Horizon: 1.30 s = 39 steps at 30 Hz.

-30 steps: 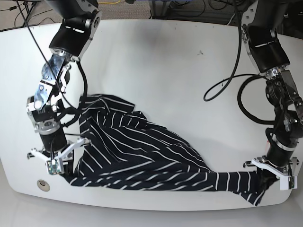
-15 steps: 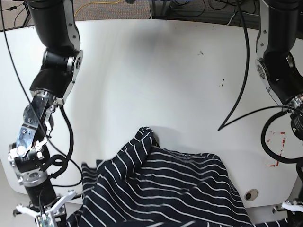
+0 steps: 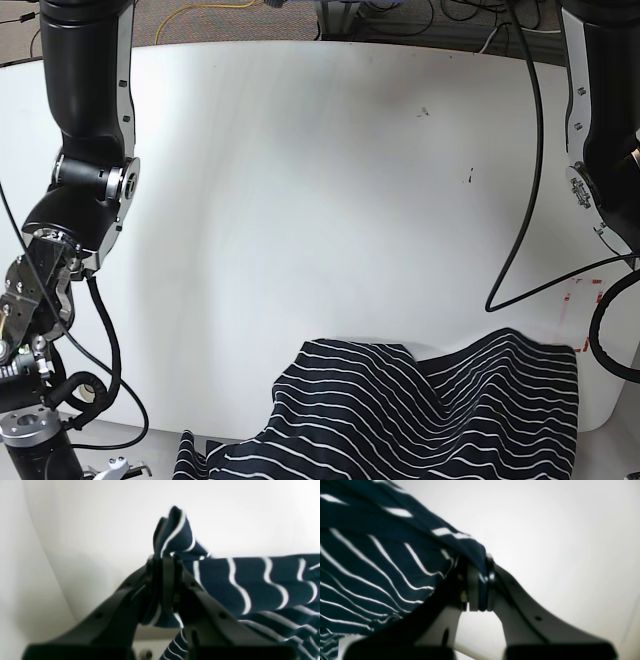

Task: Layout the t-shirt on the table in an organized manner, then fold the t-shirt properly
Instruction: 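Lift the shirt with both grippers and shake it out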

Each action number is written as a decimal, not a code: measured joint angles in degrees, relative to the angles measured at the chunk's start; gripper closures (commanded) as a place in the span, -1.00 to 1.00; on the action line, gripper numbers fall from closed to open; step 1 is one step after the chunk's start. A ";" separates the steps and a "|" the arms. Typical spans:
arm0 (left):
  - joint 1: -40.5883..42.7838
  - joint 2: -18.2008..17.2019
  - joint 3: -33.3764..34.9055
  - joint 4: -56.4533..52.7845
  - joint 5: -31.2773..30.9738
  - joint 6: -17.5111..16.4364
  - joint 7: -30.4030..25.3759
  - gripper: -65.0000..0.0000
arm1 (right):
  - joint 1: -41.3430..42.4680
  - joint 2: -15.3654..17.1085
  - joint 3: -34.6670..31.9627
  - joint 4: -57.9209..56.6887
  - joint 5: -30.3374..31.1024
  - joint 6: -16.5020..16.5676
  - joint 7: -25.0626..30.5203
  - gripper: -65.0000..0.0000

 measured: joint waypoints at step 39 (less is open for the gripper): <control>74.31 8.28 -7.85 16.02 -10.69 1.07 1.51 0.99 | -61.96 -12.44 18.93 12.83 -1.09 -0.17 0.66 0.99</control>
